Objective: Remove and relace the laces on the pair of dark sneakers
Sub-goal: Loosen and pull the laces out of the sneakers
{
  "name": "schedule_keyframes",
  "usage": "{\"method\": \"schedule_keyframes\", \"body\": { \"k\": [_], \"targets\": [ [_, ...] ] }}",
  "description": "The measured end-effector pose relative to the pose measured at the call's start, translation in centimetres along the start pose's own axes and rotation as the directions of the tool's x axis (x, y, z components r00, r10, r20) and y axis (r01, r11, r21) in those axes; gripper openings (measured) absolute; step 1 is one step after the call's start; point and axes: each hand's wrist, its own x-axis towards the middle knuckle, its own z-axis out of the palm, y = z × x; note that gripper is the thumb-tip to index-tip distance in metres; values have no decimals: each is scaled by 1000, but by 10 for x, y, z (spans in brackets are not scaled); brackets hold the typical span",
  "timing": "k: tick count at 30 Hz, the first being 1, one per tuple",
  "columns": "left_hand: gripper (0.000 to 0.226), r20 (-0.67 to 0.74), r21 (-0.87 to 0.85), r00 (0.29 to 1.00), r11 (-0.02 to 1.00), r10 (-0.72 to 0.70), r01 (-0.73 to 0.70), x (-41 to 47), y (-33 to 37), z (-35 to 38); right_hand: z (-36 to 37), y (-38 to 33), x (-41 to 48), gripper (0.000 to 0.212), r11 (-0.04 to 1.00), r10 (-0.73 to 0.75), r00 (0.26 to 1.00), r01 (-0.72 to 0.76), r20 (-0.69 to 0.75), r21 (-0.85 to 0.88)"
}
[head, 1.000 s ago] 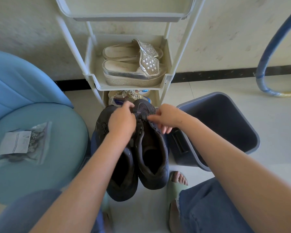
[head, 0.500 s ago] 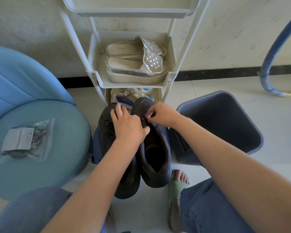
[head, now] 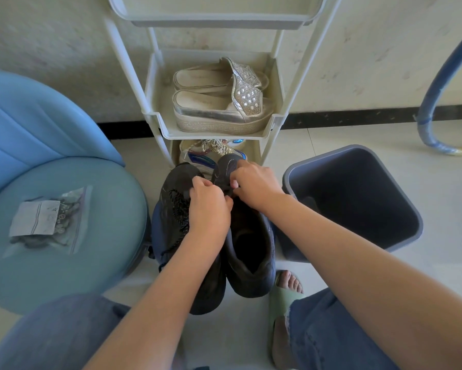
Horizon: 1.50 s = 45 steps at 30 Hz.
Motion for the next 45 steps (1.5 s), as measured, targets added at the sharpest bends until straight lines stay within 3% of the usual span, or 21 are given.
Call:
{"method": "schedule_keyframes", "body": {
  "k": [6,11,14,16,18,20,24,29,31,33,35,37,41,45],
  "targets": [
    [29,3,124,999,992,-36,35,-2,-3,-7,-1,19,3,7,939,142,986,-161,83,304],
    [30,-9,205,1000,979,-15,16,-3,-3,-8,4,26,5,4,747,347,930,-353,123,564],
    [32,-11,174,1000,985,-7,9,-3,-4,-5,1,23,5,16,846,155,979,-200,132,495],
    [33,14,107,1000,994,-17,16,-3,-1,-4,-2,19,1,24,931,57,991,-96,120,352],
    [34,30,71,999,997,-29,27,-4,0,-4,-4,16,1,20,951,37,996,-62,87,303],
    [33,29,73,999,997,-32,30,-3,1,-6,-6,15,5,15,929,16,997,-44,77,366],
    [32,9,173,1000,985,-21,19,-3,1,-8,-7,24,6,16,925,-36,994,-7,105,381],
    [34,26,226,999,974,-20,14,-3,2,-8,5,11,5,12,991,-60,997,54,45,124],
    [32,29,250,999,968,-25,17,-3,1,-9,8,11,9,6,991,-13,999,7,44,132],
    [29,27,280,999,960,-29,20,-2,0,-10,7,19,12,14,975,103,995,-104,16,195],
    [27,29,297,999,955,-28,18,-3,1,-9,2,32,9,18,876,326,943,-272,-73,399],
    [26,28,297,999,955,-23,14,-3,2,-8,-5,38,5,16,759,459,882,-327,-105,563],
    [27,34,297,999,955,-34,23,-1,1,-7,-14,27,1,22,843,179,978,-94,-111,529],
    [28,49,294,998,955,-39,23,-1,1,-9,-9,25,-3,18,966,1,999,13,-55,257]
  ]
}}
